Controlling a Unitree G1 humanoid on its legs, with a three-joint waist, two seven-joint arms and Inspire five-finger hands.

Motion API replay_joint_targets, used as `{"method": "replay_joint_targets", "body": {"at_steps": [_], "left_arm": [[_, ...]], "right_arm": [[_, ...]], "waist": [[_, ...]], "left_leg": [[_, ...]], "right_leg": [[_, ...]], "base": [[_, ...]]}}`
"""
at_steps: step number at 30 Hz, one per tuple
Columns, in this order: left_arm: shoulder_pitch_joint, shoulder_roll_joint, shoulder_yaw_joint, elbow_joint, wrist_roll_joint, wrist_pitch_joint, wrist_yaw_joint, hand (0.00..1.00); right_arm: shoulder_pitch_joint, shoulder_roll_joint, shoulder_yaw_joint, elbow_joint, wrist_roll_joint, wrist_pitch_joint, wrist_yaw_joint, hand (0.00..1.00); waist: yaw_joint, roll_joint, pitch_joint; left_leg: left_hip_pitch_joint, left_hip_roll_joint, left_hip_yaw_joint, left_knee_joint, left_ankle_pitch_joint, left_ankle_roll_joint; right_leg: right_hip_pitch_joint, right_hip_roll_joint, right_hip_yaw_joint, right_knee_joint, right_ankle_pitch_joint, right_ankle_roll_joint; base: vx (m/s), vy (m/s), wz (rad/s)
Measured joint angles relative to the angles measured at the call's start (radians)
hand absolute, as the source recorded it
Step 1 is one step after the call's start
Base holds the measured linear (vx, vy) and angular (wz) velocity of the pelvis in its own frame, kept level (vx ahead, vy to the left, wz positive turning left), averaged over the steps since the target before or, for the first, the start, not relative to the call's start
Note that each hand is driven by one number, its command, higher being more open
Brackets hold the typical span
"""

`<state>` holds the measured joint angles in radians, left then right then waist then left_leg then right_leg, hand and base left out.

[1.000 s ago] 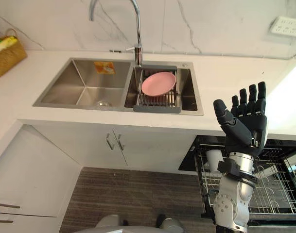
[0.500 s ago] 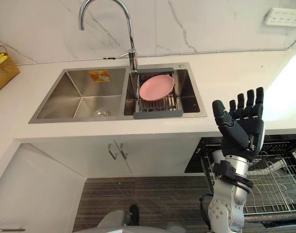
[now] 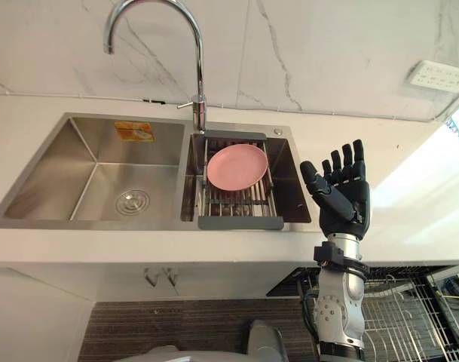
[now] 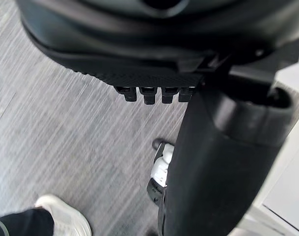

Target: Walk over to the sink, pick up the cup, carry it to the dishwasher, place the cup inside the dishwasher, then close the dishwasher door

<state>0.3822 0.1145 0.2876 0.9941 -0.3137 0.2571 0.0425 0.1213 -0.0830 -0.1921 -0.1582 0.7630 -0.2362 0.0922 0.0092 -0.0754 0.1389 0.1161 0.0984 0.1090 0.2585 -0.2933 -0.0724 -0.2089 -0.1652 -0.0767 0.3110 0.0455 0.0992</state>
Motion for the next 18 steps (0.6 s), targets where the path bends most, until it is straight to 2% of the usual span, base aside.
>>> {"method": "replay_joint_targets", "body": {"at_steps": [1,4,8,13,18], "left_arm": [[-0.008,-0.023,-0.002,-0.012,0.001,-0.001,0.001,1.0],[-0.009,-0.074,0.027,-0.009,0.017,-0.006,-0.006,1.0],[-0.005,-0.084,0.04,-0.003,0.02,-0.02,-0.003,1.0],[-0.005,-0.075,0.038,0.003,0.041,-0.017,-0.004,1.0],[-0.005,-0.069,0.03,0.005,0.073,-0.014,-0.004,1.0]], "right_arm": [[-0.002,-0.011,-0.001,-0.014,0.001,0.008,0.001,1.0],[0.02,-0.003,-0.011,-0.042,0.007,0.023,0.003,1.0],[0.049,0.012,-0.024,-0.048,0.031,0.027,0.003,1.0],[0.047,0.001,0.01,-0.047,0.03,0.049,0.024,1.0],[0.05,-0.031,0.008,-0.014,-0.038,0.114,0.026,1.0]], "waist": [[0.01,0.034,0.007],[-0.002,0.084,0.015],[0.006,0.089,0.01],[0.018,0.081,-0.012],[0.007,0.082,-0.022]], "left_leg": [[-0.003,0.04,-0.018,0.037,-0.029,-0.016],[-0.012,0.078,-0.078,0.022,-0.013,-0.029],[0.009,0.094,-0.079,-0.039,0.025,-0.043],[0.017,0.064,-0.055,-0.14,0.07,-0.044],[0.017,0.053,-0.017,-0.155,0.084,-0.049]], "right_leg": [[0.008,0.031,-0.005,0.019,-0.036,-0.001],[0.027,0.065,-0.055,0.0,-0.064,-0.023],[0.083,0.075,-0.103,-0.076,-0.051,-0.024],[0.146,0.068,-0.104,-0.301,0.081,-0.007],[0.163,0.068,-0.088,-0.389,0.133,-0.005]], "base": [[0.2,-0.279,0.03],[0.16,-0.269,0.25],[0.04,-0.126,0.38],[-0.01,0.059,-0.01],[0.02,0.031,-0.15]]}}
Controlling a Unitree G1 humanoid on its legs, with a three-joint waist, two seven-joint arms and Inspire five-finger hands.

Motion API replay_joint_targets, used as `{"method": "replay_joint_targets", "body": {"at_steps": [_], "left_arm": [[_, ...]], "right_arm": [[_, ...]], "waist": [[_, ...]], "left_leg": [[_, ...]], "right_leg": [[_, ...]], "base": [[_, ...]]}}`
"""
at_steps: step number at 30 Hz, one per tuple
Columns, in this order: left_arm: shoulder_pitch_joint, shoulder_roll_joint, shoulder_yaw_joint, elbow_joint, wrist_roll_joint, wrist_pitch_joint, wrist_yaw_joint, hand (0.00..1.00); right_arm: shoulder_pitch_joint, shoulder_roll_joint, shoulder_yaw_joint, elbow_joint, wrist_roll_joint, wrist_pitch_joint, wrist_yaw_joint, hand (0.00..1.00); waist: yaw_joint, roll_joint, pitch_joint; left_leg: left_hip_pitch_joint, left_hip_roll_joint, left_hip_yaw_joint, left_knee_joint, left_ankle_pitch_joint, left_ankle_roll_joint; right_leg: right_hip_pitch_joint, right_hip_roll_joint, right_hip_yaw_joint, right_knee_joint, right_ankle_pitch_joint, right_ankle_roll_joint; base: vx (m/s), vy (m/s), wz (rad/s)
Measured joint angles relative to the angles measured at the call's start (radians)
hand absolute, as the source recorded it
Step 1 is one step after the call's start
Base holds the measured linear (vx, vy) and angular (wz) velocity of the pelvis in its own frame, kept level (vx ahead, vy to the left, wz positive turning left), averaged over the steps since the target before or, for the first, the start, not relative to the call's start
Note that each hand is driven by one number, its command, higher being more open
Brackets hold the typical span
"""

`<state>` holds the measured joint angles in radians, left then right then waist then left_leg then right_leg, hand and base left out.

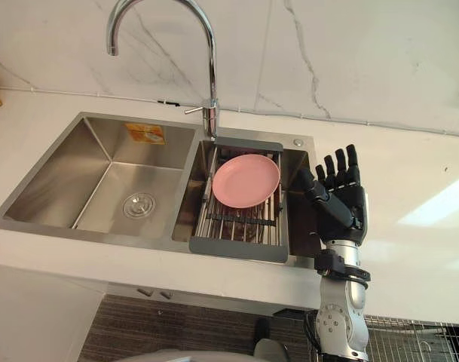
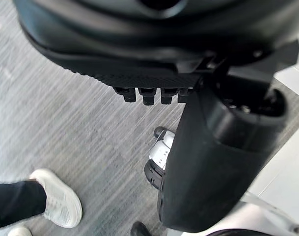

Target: Walk over to the sink, pick up the cup, carry it to the dishwasher, place the cup inside the dishwasher, then close the dishwasher door

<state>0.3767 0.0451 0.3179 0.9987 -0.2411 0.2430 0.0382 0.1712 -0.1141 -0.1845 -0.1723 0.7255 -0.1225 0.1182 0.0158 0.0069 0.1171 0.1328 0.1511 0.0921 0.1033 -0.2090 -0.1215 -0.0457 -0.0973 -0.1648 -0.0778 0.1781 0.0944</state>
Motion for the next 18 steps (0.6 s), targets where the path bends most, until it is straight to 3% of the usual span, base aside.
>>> {"method": "replay_joint_targets", "body": {"at_steps": [5,9,13,18], "left_arm": [[-0.014,0.027,-0.056,0.0,0.046,0.007,-0.001,1.0],[-0.017,0.047,-0.092,0.0,0.047,0.028,-0.002,1.0],[-0.018,0.063,-0.11,0.0,0.059,0.049,-0.016,1.0],[-0.035,0.075,-0.111,0.026,0.079,0.05,-0.034,1.0]], "right_arm": [[0.004,-0.091,-0.018,0.032,-0.164,0.025,0.015,1.0],[-0.03,-0.233,-0.049,0.013,-0.359,0.028,0.034,1.0],[-0.101,-0.4,-0.051,-0.045,-0.487,0.064,0.129,1.0],[-0.152,-0.479,-0.044,-0.056,-0.539,0.099,0.245,1.0]], "waist": [[-0.012,0.002,-0.001],[-0.016,0.001,-0.014],[-0.031,-0.004,-0.025],[-0.032,-0.006,-0.029]], "left_leg": [[0.002,0.004,0.002,-0.021,0.022,-0.006],[0.006,0.004,0.004,-0.034,0.022,-0.006],[0.006,0.005,0.008,-0.038,0.023,-0.005],[0.006,0.007,0.016,-0.04,0.026,-0.004]], "right_leg": [[-0.001,0.004,-0.005,-0.007,0.003,-0.001],[-0.001,0.003,-0.008,-0.008,0.008,-0.004],[-0.005,0.005,-0.005,-0.012,0.013,-0.007],[-0.01,0.009,0.0,-0.012,0.017,-0.013]], "base": [[-0.01,-0.019,0.02],[-0.04,-0.006,0.03],[-0.07,-0.011,-0.03],[-0.04,-0.013,-0.05]]}}
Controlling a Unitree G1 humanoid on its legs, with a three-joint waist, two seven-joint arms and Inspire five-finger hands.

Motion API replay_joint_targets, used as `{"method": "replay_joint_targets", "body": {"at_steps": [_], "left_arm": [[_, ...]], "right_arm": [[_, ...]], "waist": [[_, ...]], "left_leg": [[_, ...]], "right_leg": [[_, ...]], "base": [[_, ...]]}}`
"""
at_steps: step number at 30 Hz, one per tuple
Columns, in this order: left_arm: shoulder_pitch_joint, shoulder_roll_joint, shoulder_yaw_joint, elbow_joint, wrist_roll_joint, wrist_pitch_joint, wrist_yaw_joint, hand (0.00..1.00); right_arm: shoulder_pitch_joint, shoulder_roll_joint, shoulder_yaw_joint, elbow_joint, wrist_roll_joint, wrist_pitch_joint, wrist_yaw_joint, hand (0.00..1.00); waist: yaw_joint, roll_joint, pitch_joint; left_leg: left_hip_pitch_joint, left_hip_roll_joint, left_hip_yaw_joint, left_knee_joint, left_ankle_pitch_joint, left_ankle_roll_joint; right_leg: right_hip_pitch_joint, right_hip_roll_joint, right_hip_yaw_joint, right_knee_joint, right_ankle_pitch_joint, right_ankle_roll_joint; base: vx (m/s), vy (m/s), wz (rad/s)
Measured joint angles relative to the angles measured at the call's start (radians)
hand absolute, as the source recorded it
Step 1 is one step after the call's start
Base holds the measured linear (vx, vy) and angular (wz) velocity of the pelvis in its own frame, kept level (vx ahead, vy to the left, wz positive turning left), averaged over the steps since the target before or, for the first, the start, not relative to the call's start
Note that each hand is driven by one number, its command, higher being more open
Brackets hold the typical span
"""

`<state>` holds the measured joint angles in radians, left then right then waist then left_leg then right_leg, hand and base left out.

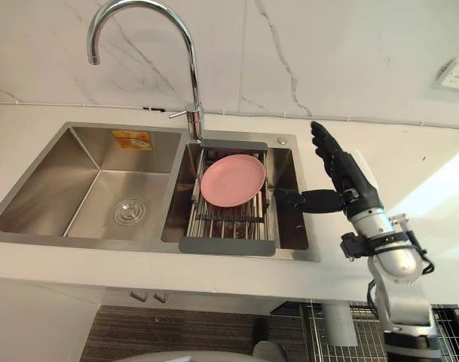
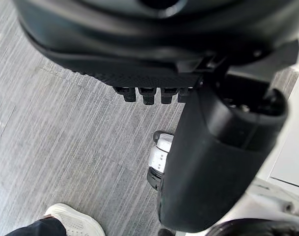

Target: Walk over to the sink, pick up the cup, carry it to the dishwasher, place the cup inside the dishwasher, then close the dishwasher door

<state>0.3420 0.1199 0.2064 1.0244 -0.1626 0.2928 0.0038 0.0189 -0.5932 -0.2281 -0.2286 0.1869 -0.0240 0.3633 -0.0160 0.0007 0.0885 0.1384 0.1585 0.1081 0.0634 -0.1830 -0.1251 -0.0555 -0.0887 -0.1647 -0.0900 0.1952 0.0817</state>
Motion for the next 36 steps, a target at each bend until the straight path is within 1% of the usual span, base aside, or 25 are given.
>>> {"method": "replay_joint_targets", "body": {"at_steps": [3,4,8,11,17,19,20,24,28,32,36], "left_arm": [[-0.005,0.003,-0.004,0.004,0.007,0.0,-0.005,1.0],[-0.008,0.007,-0.015,0.004,0.007,0.0,-0.005,1.0],[-0.011,0.015,-0.039,0.004,0.016,0.0,-0.005,1.0],[-0.016,0.017,-0.043,0.003,0.026,0.0,-0.006,1.0],[-0.016,0.021,-0.058,-0.002,0.026,0.006,-0.006,1.0],[-0.017,0.021,-0.059,-0.007,0.026,0.007,-0.006,1.0],[-0.017,0.021,-0.059,-0.008,0.026,0.007,-0.006,1.0],[-0.017,0.019,-0.059,-0.013,0.027,0.009,-0.006,1.0],[-0.017,0.019,-0.06,-0.018,0.027,0.013,-0.007,1.0],[-0.014,0.02,-0.065,-0.036,0.032,0.024,-0.007,1.0],[-0.016,0.02,-0.079,-0.045,0.043,0.022,-0.008,1.0]], "right_arm": [[-0.012,-0.009,0.028,0.006,-0.04,0.027,0.051,1.0],[-0.019,-0.027,0.063,0.011,-0.073,0.039,0.067,1.0],[-0.066,-0.043,0.155,0.064,-0.163,0.053,0.073,1.0],[-0.099,-0.043,0.189,0.102,-0.207,0.063,0.067,1.0],[-0.165,-0.034,0.258,0.183,-0.28,0.071,-0.014,1.0],[-0.169,-0.032,0.28,0.209,-0.333,0.069,-0.057,1.0],[-0.17,-0.03,0.285,0.219,-0.345,0.069,-0.066,1.0],[-0.204,-0.016,0.321,0.289,-0.424,0.067,-0.107,1.0],[-0.216,-0.011,0.346,0.32,-0.519,0.052,-0.136,1.0],[-0.248,-0.01,0.388,0.349,-0.581,0.04,-0.167,1.0],[-0.257,-0.007,0.397,0.387,-0.614,0.022,-0.211,1.0]], "waist": [[-0.001,0.0,0.0],[-0.001,0.0,0.0],[0.001,-0.001,-0.001],[0.002,-0.001,-0.001],[0.009,-0.003,-0.001],[0.026,-0.004,-0.001],[0.028,-0.004,-0.001],[0.03,-0.006,0.0],[0.037,-0.007,0.0],[0.044,-0.007,0.0],[0.057,-0.007,0.0]], "left_leg": [[-0.001,0.0,0.002,-0.002,0.002,-0.001],[-0.003,0.0,0.002,-0.002,0.003,-0.002],[-0.005,-0.001,-0.003,-0.006,0.01,-0.008],[-0.009,-0.003,-0.013,-0.009,0.015,-0.008],[-0.005,-0.006,-0.021,-0.017,0.029,-0.008],[-0.005,-0.006,-0.026,-0.023,0.036,-0.008],[-0.006,-0.006,-0.028,-0.025,0.038,-0.008],[-0.008,-0.006,-0.039,-0.034,0.048,-0.004],[-0.009,-0.006,-0.046,-0.041,0.055,-0.003],[-0.009,-0.006,-0.047,-0.041,0.055,-0.003],[-0.017,-0.008,-0.064,-0.041,0.057,-0.003]], "right_leg": [[-0.004,0.0,0.001,0.0,0.001,-0.001],[-0.006,0.0,0.001,0.0,0.002,-0.001],[-0.008,-0.002,-0.005,0.001,0.003,0.0],[-0.008,-0.006,-0.014,0.003,0.003,0.001],[0.002,-0.012,-0.028,0.0,0.005,0.0],[0.002,-0.012,-0.032,0.0,0.006,-0.001],[0.002,-0.013,-0.034,-0.001,0.006,-0.001],[0.002,-0.015,-0.045,-0.001,0.005,0.0],[0.002,-0.016,-0.052,-0.001,0.004,0.001],[0.003,-0.016,-0.054,-0.001,0.005,-0.001],[0.005,-0.02,-0.068,-0.001,0.006,-0.002]], "base": [[0.0,0.0,0.0],[0.0,0.0,0.0],[0.0,-0.003,0.04],[-0.01,-0.007,0.11],[-0.03,-0.009,0.07],[-0.05,-0.018,0.05],[-0.05,-0.02,0.07],[-0.04,-0.019,0.08],[-0.02,-0.011,0.05],[0.0,0.0,0.0],[0.0,-0.003,0.11]]}}
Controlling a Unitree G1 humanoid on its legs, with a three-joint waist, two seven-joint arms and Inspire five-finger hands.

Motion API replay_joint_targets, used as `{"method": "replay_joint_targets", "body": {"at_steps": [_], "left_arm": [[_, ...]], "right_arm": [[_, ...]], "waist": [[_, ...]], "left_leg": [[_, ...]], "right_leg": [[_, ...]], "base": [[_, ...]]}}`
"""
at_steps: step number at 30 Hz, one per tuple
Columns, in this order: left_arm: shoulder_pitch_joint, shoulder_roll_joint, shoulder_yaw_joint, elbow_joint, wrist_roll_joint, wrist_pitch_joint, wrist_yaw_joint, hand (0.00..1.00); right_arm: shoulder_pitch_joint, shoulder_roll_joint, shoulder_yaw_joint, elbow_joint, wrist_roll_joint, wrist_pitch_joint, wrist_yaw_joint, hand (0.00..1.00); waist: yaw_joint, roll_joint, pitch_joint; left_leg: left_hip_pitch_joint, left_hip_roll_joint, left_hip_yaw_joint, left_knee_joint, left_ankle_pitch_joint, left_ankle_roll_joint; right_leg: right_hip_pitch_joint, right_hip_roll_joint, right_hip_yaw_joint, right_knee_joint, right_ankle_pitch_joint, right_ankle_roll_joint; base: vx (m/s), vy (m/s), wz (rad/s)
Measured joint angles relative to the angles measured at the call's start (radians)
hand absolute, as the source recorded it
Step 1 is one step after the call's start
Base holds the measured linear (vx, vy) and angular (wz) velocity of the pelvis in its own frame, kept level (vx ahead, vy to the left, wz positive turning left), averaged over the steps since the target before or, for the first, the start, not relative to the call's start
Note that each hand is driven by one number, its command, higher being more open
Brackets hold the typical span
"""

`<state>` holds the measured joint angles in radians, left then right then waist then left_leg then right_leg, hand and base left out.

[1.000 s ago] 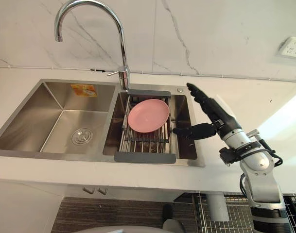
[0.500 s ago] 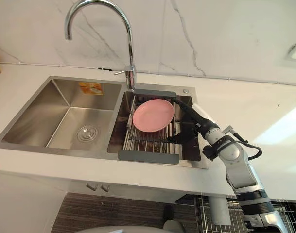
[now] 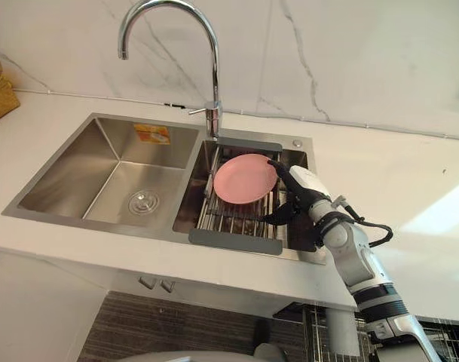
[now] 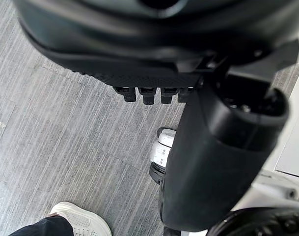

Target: Walk over to the sink, pick up the cup, carry it to the dishwasher, place the cup inside the dishwasher, then close the dishwasher door

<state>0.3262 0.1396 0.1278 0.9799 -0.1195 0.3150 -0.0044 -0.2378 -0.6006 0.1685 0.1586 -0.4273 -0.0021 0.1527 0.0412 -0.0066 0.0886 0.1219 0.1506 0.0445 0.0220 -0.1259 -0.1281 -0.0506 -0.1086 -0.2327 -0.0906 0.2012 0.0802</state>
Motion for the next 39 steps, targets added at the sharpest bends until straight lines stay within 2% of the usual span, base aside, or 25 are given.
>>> {"method": "replay_joint_targets", "body": {"at_steps": [10,18,25,26,30,35,38,39], "left_arm": [[0.001,-0.002,0.0,-0.006,0.002,-0.002,-0.005,1.0],[0.003,-0.004,-0.001,-0.019,0.01,-0.002,-0.008,1.0],[0.006,-0.001,-0.008,-0.032,0.022,-0.005,-0.022,1.0],[0.006,-0.001,-0.009,-0.032,0.022,-0.006,-0.022,1.0],[0.007,0.0,-0.019,-0.033,0.022,-0.018,-0.022,1.0],[0.006,0.001,-0.02,-0.035,0.022,-0.025,-0.023,1.0],[0.007,0.001,-0.02,-0.035,0.022,-0.034,-0.025,1.0],[0.007,0.002,-0.02,-0.035,0.022,-0.035,-0.025,1.0]], "right_arm": [[-0.028,0.02,0.02,0.033,-0.078,-0.009,-0.134,1.0],[-0.046,0.044,0.045,0.079,-0.092,-0.011,-0.164,1.0],[-0.097,0.058,0.105,0.153,-0.167,-0.026,-0.199,1.0],[-0.102,0.058,0.112,0.158,-0.171,-0.028,-0.199,0.0],[-0.121,0.058,0.137,0.195,-0.222,-0.062,-0.225,0.0],[-0.142,0.055,0.179,0.236,-0.25,-0.138,-0.306,0.0],[-0.143,0.055,0.194,0.249,-0.329,-0.211,-0.397,0.0],[-0.144,0.055,0.194,0.249,-0.347,-0.219,-0.416,0.0]], "waist": [[0.01,-0.007,0.004],[0.024,-0.011,0.006],[0.033,-0.016,0.01],[0.033,-0.017,0.011],[0.046,-0.018,0.012],[0.053,-0.02,0.013],[0.06,-0.02,0.014],[0.06,-0.02,0.014]], "left_leg": [[0.0,-0.001,-0.009,-0.002,0.003,-0.002],[-0.001,-0.001,-0.016,-0.002,0.005,-0.001],[-0.004,-0.005,-0.03,-0.002,0.008,-0.001],[-0.006,-0.005,-0.031,-0.002,0.009,-0.001],[-0.008,-0.007,-0.043,-0.007,0.016,-0.001],[-0.018,-0.008,-0.063,-0.008,0.022,0.002],[-0.02,-0.008,-0.07,-0.012,0.027,0.002],[-0.021,-0.008,-0.07,-0.012,0.027,0.002]], "right_leg": [[0.005,-0.003,-0.009,0.0,0.0,0.0],[0.008,-0.004,-0.016,0.0,0.0,0.0],[0.013,-0.01,-0.028,0.0,-0.001,0.001],[0.013,-0.011,-0.03,0.0,-0.001,0.001],[0.015,-0.014,-0.041,0.0,-0.001,0.001],[0.018,-0.016,-0.058,0.0,-0.001,0.002],[0.018,-0.018,-0.065,0.0,-0.001,0.002],[0.018,-0.018,-0.066,0.0,-0.001,0.002]], "base": [[0.0,-0.001,0.02],[-0.01,-0.001,0.01],[-0.01,0.001,0.05],[-0.02,-0.001,0.09],[-0.02,-0.004,0.08],[-0.03,-0.006,0.11],[-0.03,-0.003,0.07],[-0.02,-0.002,0.04]]}}
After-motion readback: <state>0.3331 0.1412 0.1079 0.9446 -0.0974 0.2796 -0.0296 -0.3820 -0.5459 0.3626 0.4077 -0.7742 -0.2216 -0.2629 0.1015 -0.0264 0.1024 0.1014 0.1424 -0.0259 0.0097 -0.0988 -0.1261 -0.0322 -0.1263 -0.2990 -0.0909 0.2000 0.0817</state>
